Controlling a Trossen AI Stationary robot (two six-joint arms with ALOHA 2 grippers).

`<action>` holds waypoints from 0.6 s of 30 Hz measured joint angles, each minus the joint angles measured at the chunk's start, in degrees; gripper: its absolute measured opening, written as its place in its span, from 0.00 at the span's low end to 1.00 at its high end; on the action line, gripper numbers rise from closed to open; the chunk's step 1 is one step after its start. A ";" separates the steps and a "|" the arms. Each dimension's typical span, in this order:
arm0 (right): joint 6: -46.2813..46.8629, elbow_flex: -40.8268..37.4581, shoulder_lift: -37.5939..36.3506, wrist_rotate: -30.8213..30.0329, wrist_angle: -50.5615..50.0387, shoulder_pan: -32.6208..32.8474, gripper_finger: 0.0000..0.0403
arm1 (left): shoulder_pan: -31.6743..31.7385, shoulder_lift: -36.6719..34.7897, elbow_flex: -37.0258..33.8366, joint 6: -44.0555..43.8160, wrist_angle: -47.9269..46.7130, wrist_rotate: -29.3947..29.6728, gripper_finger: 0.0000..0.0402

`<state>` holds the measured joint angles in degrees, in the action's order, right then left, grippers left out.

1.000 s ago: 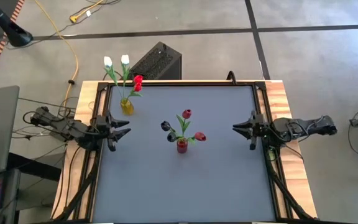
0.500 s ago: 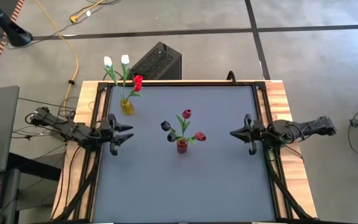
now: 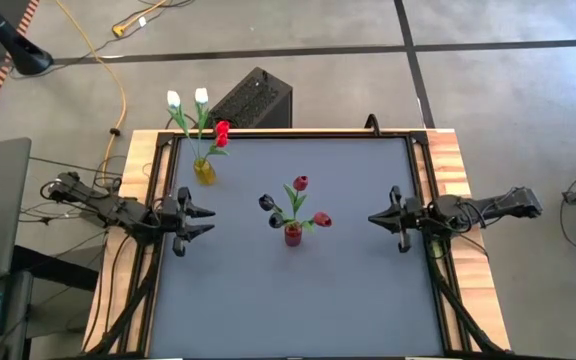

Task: Sort flowers into vase by color
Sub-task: Return to Home Position

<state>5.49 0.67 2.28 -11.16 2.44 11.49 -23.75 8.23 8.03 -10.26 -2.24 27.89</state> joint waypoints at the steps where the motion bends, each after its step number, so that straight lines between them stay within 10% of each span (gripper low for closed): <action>1: -1.10 0.00 0.00 -0.02 -0.02 0.00 0.08 | 0.00 0.00 0.00 0.08 0.00 -0.17 0.40; 18: -2.97 -0.05 0.00 -0.76 -0.18 0.00 0.09 | 0.02 0.00 0.02 2.55 -7.02 2.42 0.40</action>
<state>2.53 0.62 2.28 -11.92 2.26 11.49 -23.73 8.23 8.05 -7.72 -9.26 30.30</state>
